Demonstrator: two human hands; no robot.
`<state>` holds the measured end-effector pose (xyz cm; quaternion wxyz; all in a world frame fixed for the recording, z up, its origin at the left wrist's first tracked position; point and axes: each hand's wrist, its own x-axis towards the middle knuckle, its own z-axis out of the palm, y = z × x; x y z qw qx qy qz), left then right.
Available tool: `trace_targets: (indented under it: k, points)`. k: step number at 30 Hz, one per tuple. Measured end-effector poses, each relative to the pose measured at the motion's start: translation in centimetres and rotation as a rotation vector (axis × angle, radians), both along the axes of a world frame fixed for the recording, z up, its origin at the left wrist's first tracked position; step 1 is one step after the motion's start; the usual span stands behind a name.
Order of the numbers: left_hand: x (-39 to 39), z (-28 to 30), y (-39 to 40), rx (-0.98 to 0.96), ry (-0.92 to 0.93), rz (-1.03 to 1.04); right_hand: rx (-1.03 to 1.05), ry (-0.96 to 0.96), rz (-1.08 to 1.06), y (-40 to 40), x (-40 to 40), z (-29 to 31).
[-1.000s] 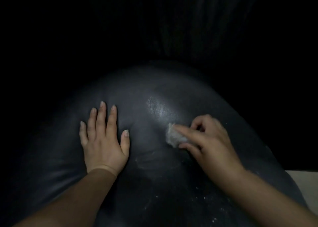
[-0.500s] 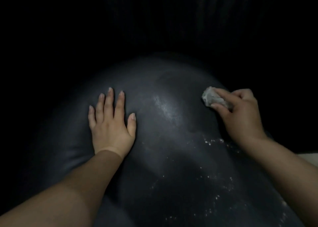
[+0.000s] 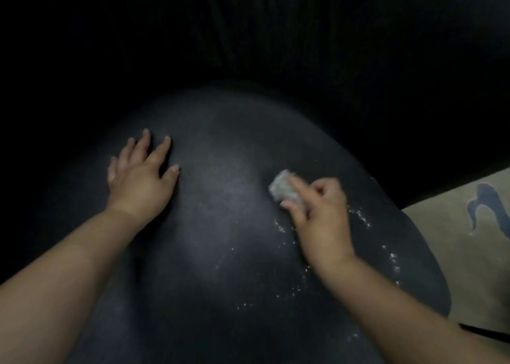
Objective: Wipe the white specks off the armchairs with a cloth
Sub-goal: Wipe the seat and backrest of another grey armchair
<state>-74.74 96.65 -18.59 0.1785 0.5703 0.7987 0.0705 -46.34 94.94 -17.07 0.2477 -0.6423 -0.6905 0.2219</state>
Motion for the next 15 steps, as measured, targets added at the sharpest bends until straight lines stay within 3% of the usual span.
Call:
trace_targets:
  k: [4, 10, 15]
  points:
    - [0.1, 2.0, -0.4, -0.061, 0.027, -0.053, -0.012, 0.018, 0.175, -3.0, -0.9, 0.8]
    - [1.7, 3.7, -6.0, -0.082, 0.043, -0.039, -0.045, -0.015, -0.072, 0.1, 1.8, 1.1]
    - [3.1, 3.2, -11.5, -0.045, -0.015, 0.065, -0.020, 0.055, 0.212, -5.5, -1.5, 1.1]
